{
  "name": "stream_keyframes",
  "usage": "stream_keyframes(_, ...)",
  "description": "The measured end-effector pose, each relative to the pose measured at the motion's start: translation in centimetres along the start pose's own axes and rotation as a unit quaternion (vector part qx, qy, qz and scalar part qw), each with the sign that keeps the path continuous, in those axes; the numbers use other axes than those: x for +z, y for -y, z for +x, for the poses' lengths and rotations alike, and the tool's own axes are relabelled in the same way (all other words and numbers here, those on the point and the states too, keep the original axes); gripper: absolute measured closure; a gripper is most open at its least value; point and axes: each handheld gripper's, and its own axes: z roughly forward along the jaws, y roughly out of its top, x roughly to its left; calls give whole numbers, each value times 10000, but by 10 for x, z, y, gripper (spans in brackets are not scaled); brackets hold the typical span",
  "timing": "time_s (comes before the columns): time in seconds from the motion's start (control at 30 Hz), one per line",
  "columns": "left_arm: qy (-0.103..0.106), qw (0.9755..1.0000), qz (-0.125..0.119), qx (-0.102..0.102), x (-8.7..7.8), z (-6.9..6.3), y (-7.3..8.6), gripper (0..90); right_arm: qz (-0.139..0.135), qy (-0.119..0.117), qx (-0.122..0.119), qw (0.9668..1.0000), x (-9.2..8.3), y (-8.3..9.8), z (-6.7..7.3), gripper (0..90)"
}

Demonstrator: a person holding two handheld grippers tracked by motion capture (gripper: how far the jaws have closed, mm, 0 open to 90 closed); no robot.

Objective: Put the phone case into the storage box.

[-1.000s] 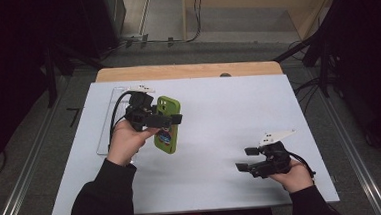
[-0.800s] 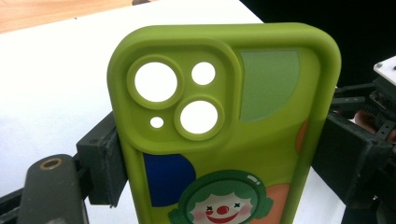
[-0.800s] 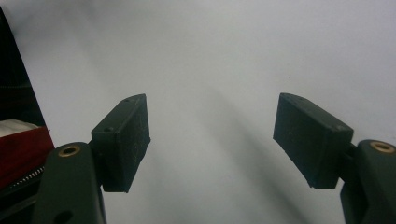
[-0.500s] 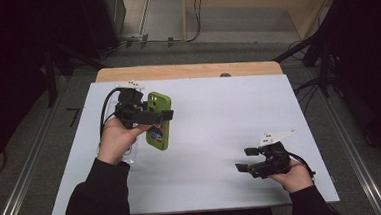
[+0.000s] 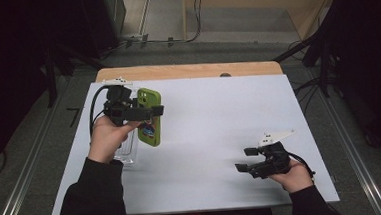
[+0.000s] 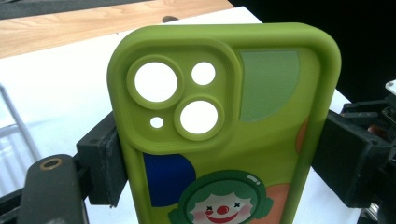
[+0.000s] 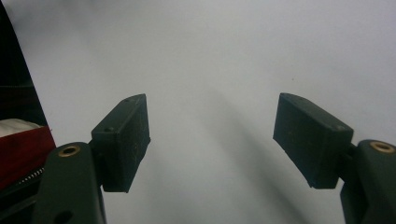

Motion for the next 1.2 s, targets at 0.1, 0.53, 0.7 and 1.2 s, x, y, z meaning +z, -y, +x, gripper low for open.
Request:
stream_keyframes(0.1,-54,10000,-43,-15,-4,3,0,163,0,-2,-8,10000,0,0,0,253)
stream_keyframes(0.53,-308,9991,-246,-169,-24,17,0,163,-1,13,1,10000,0,0,0,253)
stream_keyframes(0.7,-453,9983,-295,-203,-29,22,1,163,5,19,7,10000,1,0,1,253)
stream_keyframes(1.2,-829,9947,-481,-385,-38,41,6,163,53,-8,115,9999,1,0,-1,238)
